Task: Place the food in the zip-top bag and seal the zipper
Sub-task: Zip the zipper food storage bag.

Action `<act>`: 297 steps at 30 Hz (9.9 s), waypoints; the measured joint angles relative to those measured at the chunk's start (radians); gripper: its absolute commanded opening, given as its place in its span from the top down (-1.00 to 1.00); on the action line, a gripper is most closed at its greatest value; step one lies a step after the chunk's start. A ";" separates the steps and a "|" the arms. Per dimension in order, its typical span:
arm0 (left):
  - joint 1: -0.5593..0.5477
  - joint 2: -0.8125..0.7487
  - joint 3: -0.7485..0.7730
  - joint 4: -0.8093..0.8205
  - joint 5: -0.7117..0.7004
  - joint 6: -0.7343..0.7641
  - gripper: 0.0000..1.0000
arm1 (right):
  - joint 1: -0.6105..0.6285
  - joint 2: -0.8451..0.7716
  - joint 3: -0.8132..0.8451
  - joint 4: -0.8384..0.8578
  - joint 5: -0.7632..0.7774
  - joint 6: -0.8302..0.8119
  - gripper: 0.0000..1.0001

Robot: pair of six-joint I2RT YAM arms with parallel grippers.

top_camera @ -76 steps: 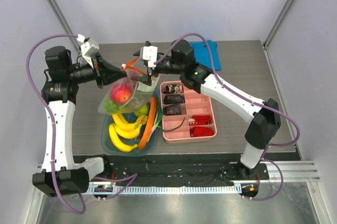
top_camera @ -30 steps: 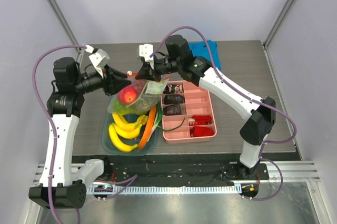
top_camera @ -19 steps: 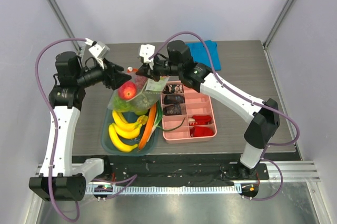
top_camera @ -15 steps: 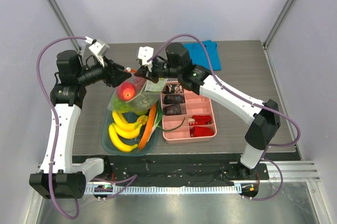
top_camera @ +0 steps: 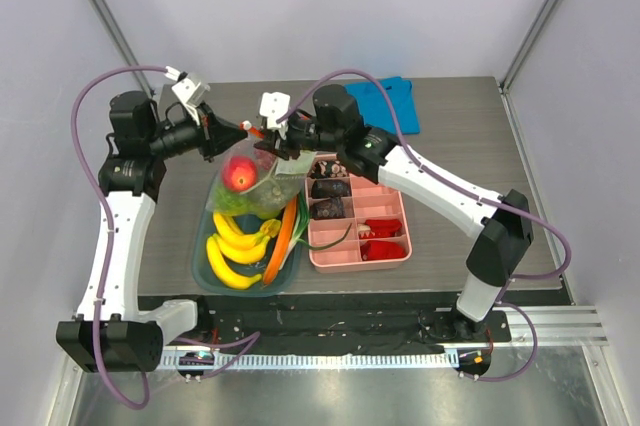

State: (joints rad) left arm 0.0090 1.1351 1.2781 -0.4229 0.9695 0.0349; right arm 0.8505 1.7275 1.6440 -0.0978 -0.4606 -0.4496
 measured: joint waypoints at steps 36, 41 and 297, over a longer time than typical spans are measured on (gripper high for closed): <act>0.000 -0.036 -0.013 -0.075 0.183 0.265 1.00 | -0.107 0.048 0.204 -0.087 -0.484 0.034 -0.06; 0.000 -0.037 -0.013 -0.074 0.183 0.265 1.00 | -0.103 0.077 0.215 -0.106 -0.483 0.043 0.24; -0.030 0.015 -0.080 -0.070 0.251 0.417 1.00 | -0.060 -0.017 -0.006 -0.084 -0.308 -0.065 -0.71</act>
State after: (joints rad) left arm -0.0208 1.1503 1.1980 -0.4927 1.2205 0.4522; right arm 0.7910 1.7107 1.6382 -0.1822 -0.7689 -0.5148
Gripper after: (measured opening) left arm 0.015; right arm 0.768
